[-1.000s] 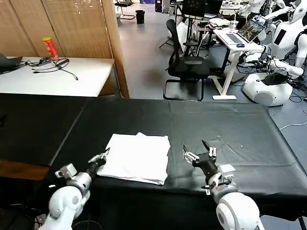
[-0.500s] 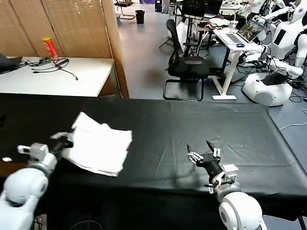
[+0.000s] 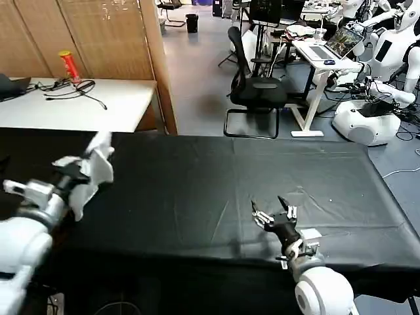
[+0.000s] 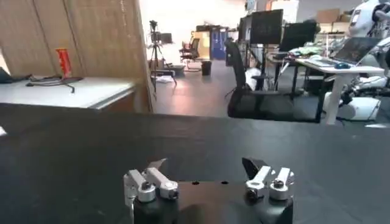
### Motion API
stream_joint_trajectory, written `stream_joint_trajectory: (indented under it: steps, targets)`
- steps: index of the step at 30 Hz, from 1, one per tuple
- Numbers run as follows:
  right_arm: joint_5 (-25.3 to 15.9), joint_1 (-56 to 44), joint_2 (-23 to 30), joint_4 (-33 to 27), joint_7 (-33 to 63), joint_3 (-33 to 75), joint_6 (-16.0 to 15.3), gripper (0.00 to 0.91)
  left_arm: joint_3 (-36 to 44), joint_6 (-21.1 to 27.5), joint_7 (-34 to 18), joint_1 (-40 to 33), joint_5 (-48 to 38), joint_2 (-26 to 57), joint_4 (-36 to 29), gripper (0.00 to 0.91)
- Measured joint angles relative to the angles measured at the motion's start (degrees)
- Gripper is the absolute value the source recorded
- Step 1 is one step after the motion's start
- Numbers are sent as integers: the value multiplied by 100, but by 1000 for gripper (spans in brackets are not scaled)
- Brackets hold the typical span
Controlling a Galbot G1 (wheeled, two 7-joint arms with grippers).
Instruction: Fold and organize the clothes.
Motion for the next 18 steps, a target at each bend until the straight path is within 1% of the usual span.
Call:
stream_joint_trajectory:
  steps: [3,7,10,12,15,18]
  targets:
    - [14,-17,-34,38,-5,-5,-17,878,726,-61,17,-37,243,-544,136,878]
    - [341,54,-124,10,-1,-27,-133,878,1564,-158,220,70,466,-1222,260,878]
    - [765,147,-190,-89,54,-102,-340,878,1995,-222,365,135,612,-1528,212,878]
    - [1075,214,-201,-180,94,-175,-503,878,2123,-367,459,122,672,-1596,136,878]
    - [1598,321,-169,-329,234,-330,-761,878,2187,-538,503,71,659,-1621,-12,878]
    - [2023,456,-100,-501,267,-557,-897,878,2128,-696,496,-8,672,-1579,-40,878]
